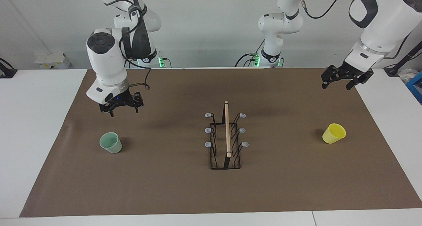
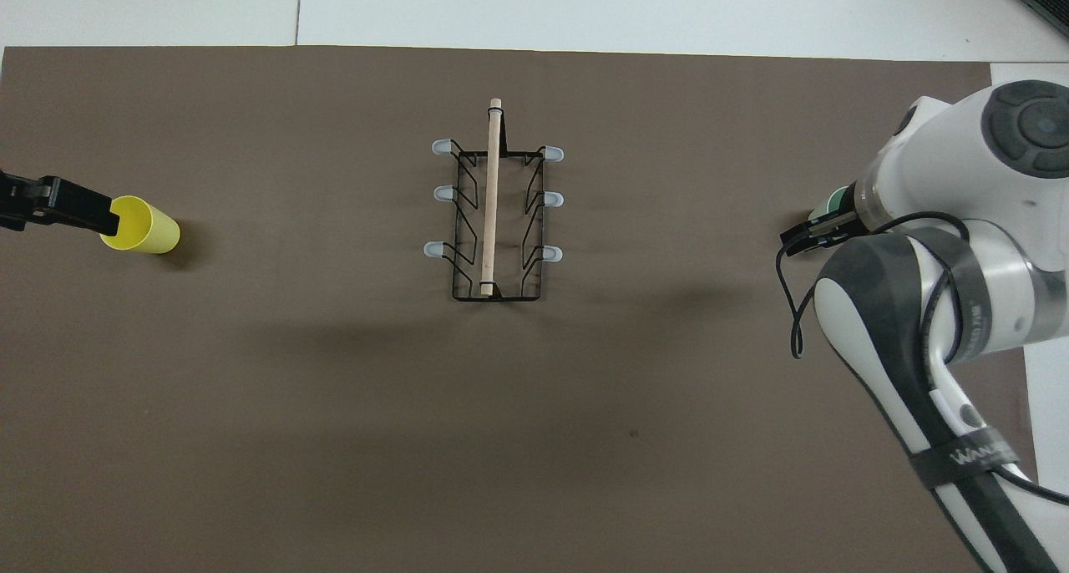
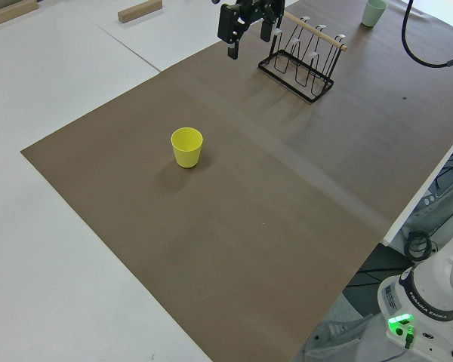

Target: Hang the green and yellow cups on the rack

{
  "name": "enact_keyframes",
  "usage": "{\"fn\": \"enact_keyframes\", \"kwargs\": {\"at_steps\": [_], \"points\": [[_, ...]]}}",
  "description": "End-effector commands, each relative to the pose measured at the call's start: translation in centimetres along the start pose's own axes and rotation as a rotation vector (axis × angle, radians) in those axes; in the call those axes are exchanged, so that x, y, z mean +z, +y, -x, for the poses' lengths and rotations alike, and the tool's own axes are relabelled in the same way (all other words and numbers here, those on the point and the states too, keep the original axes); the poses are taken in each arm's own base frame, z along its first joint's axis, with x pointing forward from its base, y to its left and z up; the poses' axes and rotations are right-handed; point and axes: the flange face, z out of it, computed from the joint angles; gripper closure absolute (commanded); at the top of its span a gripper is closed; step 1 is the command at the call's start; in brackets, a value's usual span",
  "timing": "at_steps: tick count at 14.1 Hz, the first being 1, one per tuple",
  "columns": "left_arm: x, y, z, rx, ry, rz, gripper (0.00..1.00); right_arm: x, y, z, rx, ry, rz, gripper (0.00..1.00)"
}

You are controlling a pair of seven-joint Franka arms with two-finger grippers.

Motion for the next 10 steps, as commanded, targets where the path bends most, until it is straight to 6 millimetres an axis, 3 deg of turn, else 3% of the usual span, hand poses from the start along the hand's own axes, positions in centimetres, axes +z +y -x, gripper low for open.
{"fn": "enact_keyframes", "kwargs": {"at_steps": [1, 3, 6, 10], "points": [[1.3, -1.9, -2.9, -0.055, 0.004, 0.015, 0.0, 1.1, 0.0, 0.4, -0.146, -0.052, 0.07, 0.0], [2.6, -3.8, -4.8, -0.108, 0.004, 0.027, 0.0, 2.2, 0.4, 0.9, -0.239, -0.104, 0.14, 0.0], [4.5, -7.2, -5.7, -0.311, 0.025, 0.11, 0.0, 2.9, -1.0, 1.0, -0.379, -0.17, 0.249, 0.0], [9.5, -10.7, -7.5, -0.596, -0.011, 0.153, 0.0, 3.2, -0.2, 2.4, -0.498, -0.292, 0.226, 0.0]]}}
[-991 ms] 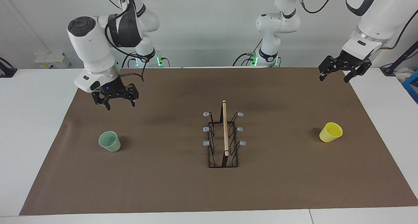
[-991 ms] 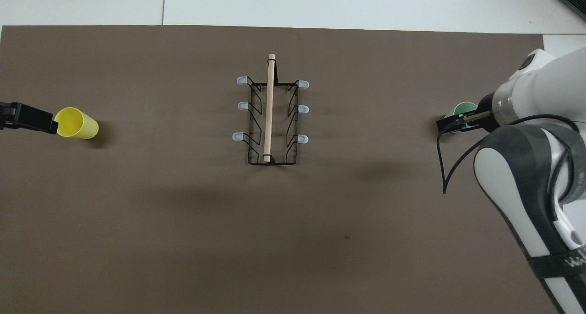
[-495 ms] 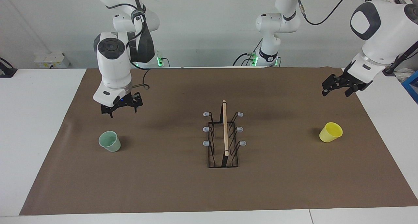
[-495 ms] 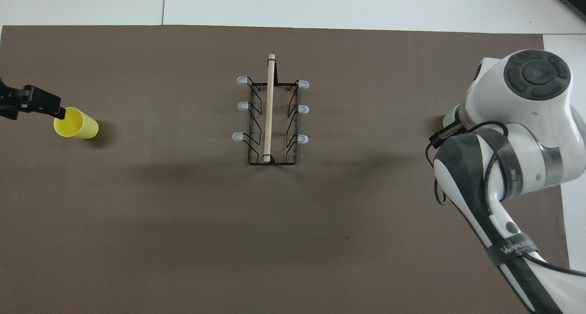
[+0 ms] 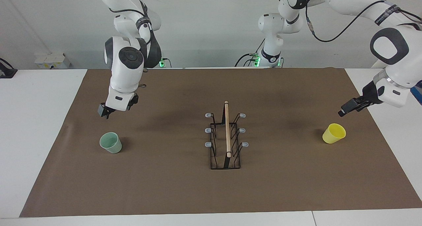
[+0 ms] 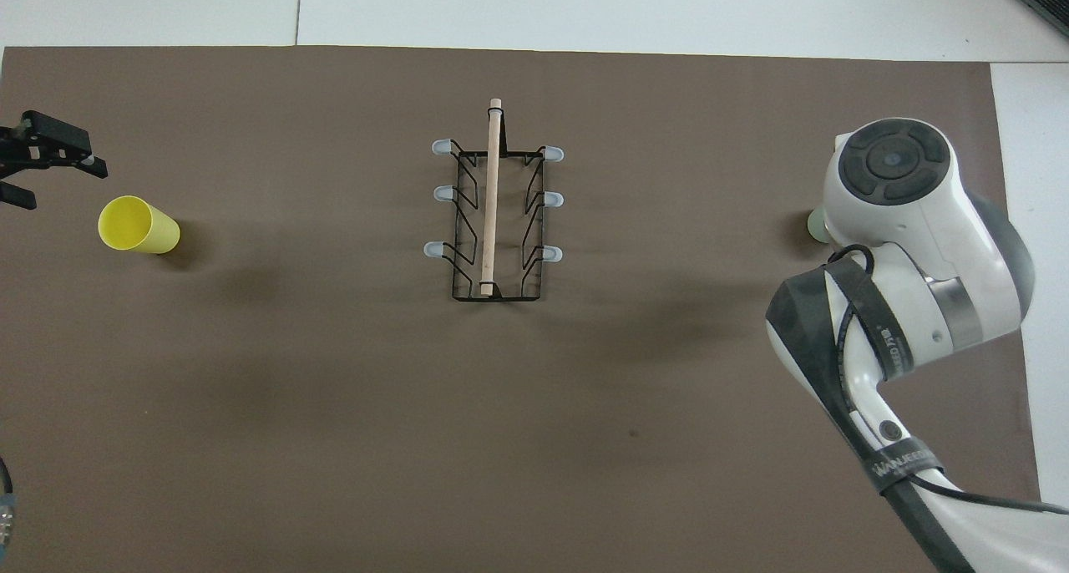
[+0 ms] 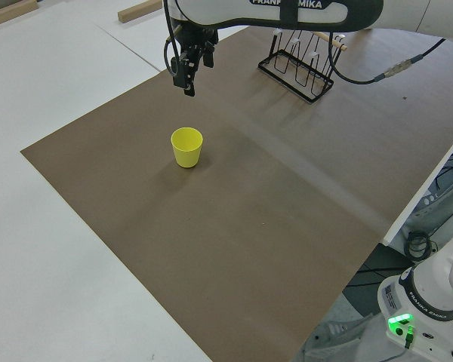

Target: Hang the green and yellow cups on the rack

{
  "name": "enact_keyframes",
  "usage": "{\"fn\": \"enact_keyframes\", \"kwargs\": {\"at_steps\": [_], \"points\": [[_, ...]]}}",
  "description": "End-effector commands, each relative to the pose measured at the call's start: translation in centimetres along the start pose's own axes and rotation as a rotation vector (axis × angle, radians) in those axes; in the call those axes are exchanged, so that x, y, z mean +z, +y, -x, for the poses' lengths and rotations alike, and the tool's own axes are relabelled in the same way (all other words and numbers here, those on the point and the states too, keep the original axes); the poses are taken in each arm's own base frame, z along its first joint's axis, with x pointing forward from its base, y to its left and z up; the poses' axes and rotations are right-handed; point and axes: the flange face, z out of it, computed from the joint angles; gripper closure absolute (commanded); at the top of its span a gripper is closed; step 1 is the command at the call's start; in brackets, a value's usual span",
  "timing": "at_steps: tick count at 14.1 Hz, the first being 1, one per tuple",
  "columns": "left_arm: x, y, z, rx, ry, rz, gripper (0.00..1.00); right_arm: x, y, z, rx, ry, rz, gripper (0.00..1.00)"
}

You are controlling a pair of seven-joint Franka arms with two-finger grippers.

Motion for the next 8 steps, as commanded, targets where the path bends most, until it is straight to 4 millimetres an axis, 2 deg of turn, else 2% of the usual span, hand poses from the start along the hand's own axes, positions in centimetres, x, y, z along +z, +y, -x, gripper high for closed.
{"fn": "enact_keyframes", "kwargs": {"at_steps": [1, 3, 5, 6, 8], "points": [[3.0, -1.8, -2.9, -0.21, 0.004, 0.013, 0.0, 0.4, 0.0, 1.2, -0.112, -0.074, 0.016, 0.0], [4.8, -3.3, -4.5, -0.412, 0.021, 0.048, 0.0, 1.2, -0.3, -0.1, -0.26, -0.119, 0.125, 0.0], [7.2, -4.5, -5.7, -0.532, 0.008, 0.063, 0.0, 2.4, -1.4, -2.3, -0.36, -0.138, 0.164, 0.0], [8.3, -6.2, -6.3, -0.611, -0.008, 0.076, 0.0, 2.9, -1.4, -3.0, -0.387, -0.138, 0.195, 0.0], [9.9, -8.3, -7.3, -0.727, -0.013, 0.132, 0.0, 4.4, -1.8, -4.7, -0.485, -0.171, 0.261, 0.0]]}}
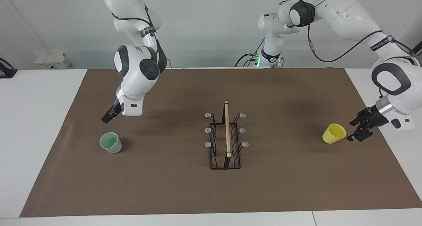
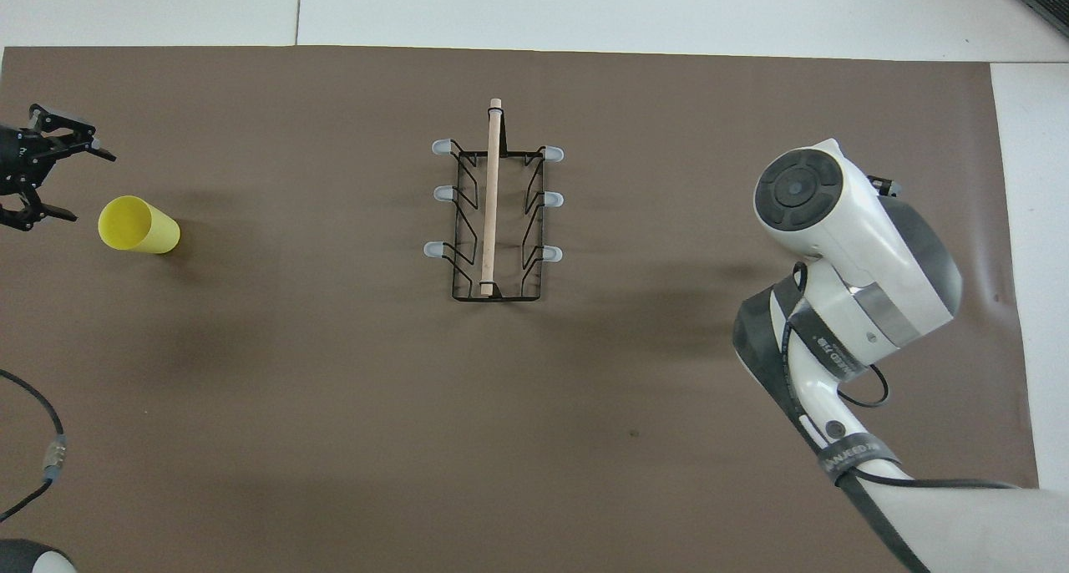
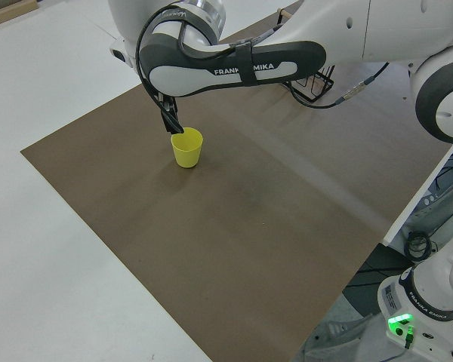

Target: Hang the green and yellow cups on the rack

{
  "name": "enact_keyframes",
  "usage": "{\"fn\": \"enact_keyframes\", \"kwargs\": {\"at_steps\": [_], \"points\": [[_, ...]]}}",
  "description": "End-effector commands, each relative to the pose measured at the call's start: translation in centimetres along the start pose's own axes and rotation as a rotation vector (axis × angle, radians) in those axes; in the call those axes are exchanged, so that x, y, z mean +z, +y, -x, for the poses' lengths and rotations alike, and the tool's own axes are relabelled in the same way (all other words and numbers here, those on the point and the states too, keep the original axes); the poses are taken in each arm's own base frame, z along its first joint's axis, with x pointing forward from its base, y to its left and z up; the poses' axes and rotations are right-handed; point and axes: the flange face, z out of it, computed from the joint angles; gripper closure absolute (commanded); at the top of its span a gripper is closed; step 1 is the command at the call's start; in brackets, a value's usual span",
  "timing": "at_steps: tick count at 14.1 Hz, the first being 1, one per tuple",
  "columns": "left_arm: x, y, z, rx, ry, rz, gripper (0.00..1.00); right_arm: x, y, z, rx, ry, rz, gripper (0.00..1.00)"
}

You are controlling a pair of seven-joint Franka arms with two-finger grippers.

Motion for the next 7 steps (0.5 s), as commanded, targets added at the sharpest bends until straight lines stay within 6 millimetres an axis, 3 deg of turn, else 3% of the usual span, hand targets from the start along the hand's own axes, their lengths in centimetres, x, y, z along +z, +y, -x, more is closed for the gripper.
{"fn": "enact_keyframes", "kwargs": {"at_steps": [1, 3, 5, 7], "points": [[0.9, -1.6, -3.1, -0.143, 0.001, 0.057, 0.0, 1.5, -0.5, -3.5, -0.164, -0.06, 0.097, 0.0], [2.9, -3.3, -4.7, -0.271, -0.022, 0.053, 0.0, 3.6, -1.8, -7.4, -0.251, -0.12, 0.134, 0.0], [5.0, -5.1, -7.0, -0.416, -0.08, 0.129, 0.0, 4.5, -2.5, -9.4, -0.326, -0.169, 0.203, 0.0], [6.8, -7.3, -7.8, -0.58, -0.114, 0.173, 0.0, 4.7, -3.1, -10.6, -0.405, -0.214, 0.291, 0.0]]}}
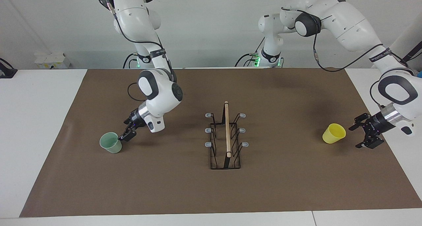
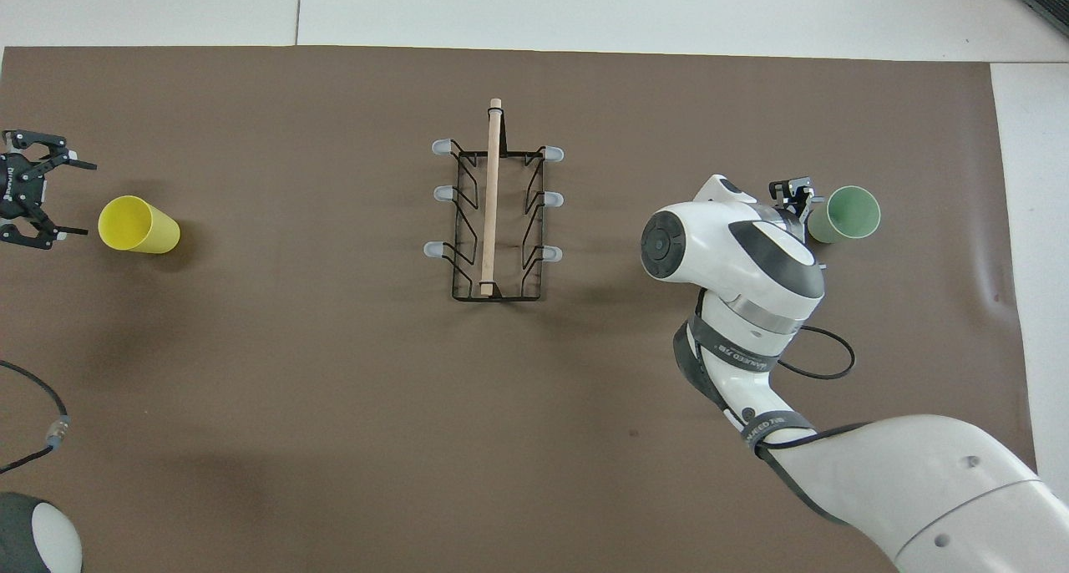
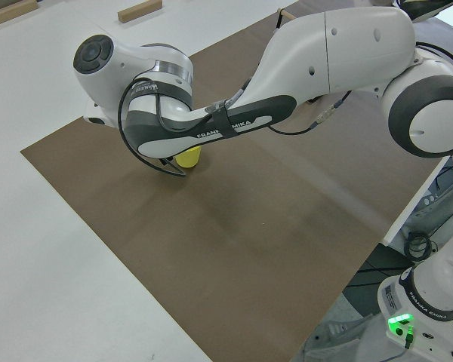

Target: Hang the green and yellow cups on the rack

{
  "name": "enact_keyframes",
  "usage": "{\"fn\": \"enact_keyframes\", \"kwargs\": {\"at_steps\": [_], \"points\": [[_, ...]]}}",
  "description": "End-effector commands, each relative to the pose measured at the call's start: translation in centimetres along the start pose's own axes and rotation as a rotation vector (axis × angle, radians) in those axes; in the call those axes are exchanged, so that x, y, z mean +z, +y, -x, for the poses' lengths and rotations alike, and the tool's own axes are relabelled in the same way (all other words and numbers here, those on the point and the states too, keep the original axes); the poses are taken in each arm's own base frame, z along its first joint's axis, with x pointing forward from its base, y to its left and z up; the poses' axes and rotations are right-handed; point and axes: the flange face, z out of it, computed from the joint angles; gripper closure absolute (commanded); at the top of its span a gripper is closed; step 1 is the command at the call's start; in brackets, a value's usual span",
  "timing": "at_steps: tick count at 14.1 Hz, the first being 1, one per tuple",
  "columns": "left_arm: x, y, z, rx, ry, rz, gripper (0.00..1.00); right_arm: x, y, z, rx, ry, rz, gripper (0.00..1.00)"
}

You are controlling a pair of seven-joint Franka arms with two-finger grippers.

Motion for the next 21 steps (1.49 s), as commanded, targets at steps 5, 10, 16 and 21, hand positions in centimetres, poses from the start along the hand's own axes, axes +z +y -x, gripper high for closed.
{"fn": "enact_keyframes", "kwargs": {"at_steps": [5, 10, 16, 21], "points": [[3.8, -6.9, -2.2, -0.337, -0.179, 0.083, 0.0, 2.0, -1.1, -2.9, -0.133, -0.017, 0.095, 0.0], [4.7, -8.7, -0.3, -0.488, -0.358, 0.109, 0.0, 5.1, -1.9, -2.5, -0.188, -0.03, 0.149, 0.0], [7.2, -8.1, 1.8, -0.54, -0.38, 0.182, 0.0, 7.5, -2.3, -1.7, -0.263, -0.074, 0.243, 0.0], [6.0, -7.7, 3.4, -0.336, -0.397, 0.235, 0.0, 10.4, -4.1, -1.2, -0.271, -0.099, 0.322, 0.0]]}}
